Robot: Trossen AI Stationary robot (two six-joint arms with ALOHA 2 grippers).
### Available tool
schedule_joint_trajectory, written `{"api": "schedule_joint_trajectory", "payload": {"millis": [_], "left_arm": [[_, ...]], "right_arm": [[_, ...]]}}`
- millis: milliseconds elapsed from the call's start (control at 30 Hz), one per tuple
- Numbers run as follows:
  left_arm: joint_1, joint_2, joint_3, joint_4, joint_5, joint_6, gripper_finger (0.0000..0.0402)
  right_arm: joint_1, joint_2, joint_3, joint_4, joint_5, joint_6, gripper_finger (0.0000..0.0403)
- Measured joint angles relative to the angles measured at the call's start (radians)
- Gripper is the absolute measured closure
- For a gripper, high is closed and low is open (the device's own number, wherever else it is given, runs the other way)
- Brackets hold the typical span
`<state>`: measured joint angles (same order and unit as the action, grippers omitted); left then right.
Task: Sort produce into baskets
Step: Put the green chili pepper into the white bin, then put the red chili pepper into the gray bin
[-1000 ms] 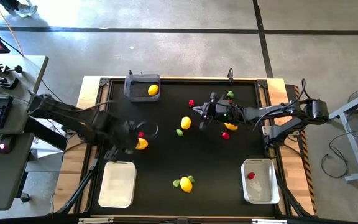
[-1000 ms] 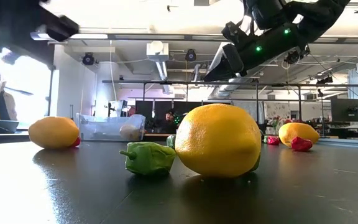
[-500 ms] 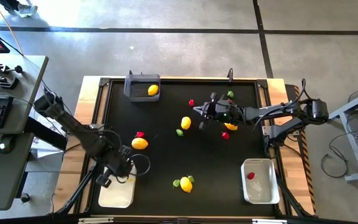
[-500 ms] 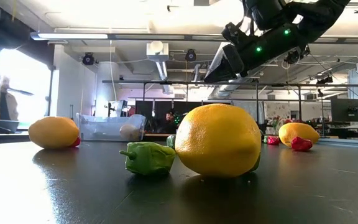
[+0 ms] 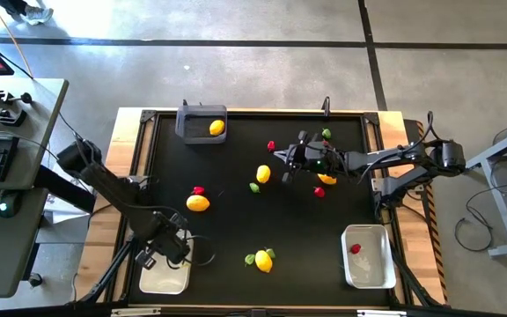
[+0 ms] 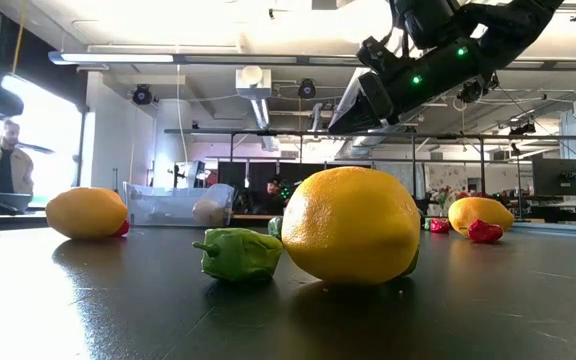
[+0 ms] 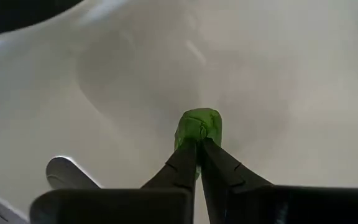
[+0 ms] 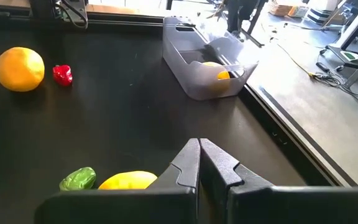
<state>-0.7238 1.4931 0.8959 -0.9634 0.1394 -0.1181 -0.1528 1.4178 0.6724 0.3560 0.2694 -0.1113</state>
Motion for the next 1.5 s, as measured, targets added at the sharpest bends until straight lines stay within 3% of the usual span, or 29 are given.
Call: {"api": "schedule_joint_trajectory", "payload": {"millis": [567, 700, 867, 1167, 1500], "left_arm": [[0.001, 0.025, 0.058, -0.085, 0.002, -0.011, 0.0291], [0.021, -0.004, 0.075, -0.08, -0.009, -0.008, 0.0316], [0.084, -0.069, 0.072, -0.036, -0.031, 0.053, 0.0388], [0.31, -0.194, 0.036, 0.246, -0.038, 0.262, 0.04], [0.567, -0.204, -0.122, 0.791, 0.129, 0.416, 0.0401]], "right_arm": [[-0.011, 0.0, 0.001, -0.048, 0.0, 0.024, 0.0403], [-0.011, 0.0, 0.001, -0.058, 0.0, 0.024, 0.0403], [-0.011, 0.0, 0.001, -0.067, -0.011, 0.024, 0.0403], [-0.011, 0.0, 0.001, -0.09, -0.011, 0.051, 0.0403], [-0.011, 0.0, 0.001, -0.098, -0.011, 0.043, 0.0403]]}}
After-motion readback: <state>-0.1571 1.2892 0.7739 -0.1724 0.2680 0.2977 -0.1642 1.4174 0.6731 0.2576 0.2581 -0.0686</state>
